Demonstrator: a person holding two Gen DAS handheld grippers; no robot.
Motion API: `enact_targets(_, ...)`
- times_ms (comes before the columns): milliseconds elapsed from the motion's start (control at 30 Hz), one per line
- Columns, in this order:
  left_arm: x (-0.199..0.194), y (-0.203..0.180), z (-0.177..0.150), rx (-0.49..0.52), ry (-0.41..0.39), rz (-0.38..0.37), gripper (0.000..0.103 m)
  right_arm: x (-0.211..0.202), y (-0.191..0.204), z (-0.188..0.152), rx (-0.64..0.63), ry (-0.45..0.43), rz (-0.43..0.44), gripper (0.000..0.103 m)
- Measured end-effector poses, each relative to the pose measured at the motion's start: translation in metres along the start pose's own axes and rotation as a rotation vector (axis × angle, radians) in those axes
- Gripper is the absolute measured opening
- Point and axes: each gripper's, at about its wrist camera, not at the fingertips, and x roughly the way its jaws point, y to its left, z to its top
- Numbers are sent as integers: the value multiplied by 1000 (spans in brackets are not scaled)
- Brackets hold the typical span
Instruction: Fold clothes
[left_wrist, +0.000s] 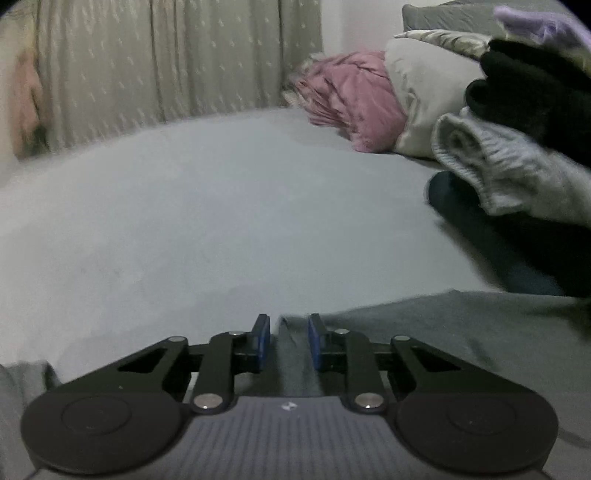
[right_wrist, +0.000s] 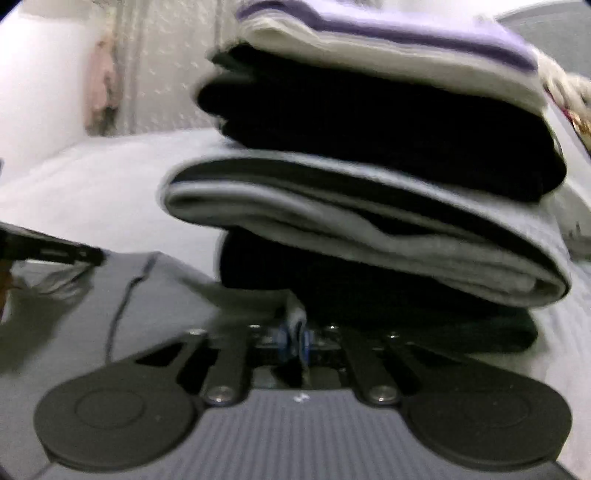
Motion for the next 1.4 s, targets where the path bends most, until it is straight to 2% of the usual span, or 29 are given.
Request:
enact_targets(33,0,0,0,-6,-5,15,25,-2,-5,0,30,-4,1,38)
enact_targets(100,-3,-2,2,-16,-12,30,27,-8,-14,0,79,-8,3,43)
enact_targets(167,-15,-6,3,-12,-41,40,34,-20,-28,0,151,16,40,44)
enact_targets(300,-43,-17,0,35,-61,16,39,-41,-42,-12,268,115,159,49)
enact_targets(400,-66,-18,-7,41,-57,-9,49,-52,-40,-32,331,188,264,53)
enact_targets(467,-79,-13,-12,20,-46,-15,53,-49,-30,-46,338,210,277,54)
enact_targets(500,-86,-8,-16,8,-34,-9,53,-47,-27,-48,327,205,268,41)
enact_targets(533,-93,-3,-19,-2,-22,-1,53,-45,-26,-49,306,202,217,0)
enact_targets(600,-110,15,-26,-39,11,38,54,-46,-26,-48,266,195,79,0)
enact_targets(667,-128,41,-32,-103,33,70,58,-53,-32,-42,317,203,43,0)
enact_targets(733,-145,67,-40,-163,39,105,65,-68,-22,-35,288,196,70,20)
enact_targets(767,-159,86,-47,-207,38,138,71,-78,-12,-31,264,186,98,27)
enact_targets(800,-170,101,-53,-239,40,169,74,-86,-3,-28,246,174,123,39)
enact_targets(833,-179,115,-59,-267,43,199,78,-93,7,-25,226,160,147,47)
enact_targets(933,-206,166,-82,-376,61,294,79,-106,36,-16,174,129,208,55)
enact_targets(1033,-229,220,-107,-504,55,370,79,-117,84,-5,112,107,327,61)
enact_targets(1100,-233,248,-118,-581,53,356,79,-119,103,1,90,98,376,63)
enact_targets(1200,-221,287,-128,-665,71,267,79,-116,154,26,59,67,507,68)
enact_targets(1267,-202,310,-128,-684,83,236,79,-107,182,40,56,53,573,72)
enact_targets(1400,-179,333,-123,-712,52,190,79,-82,237,61,1,16,634,73)
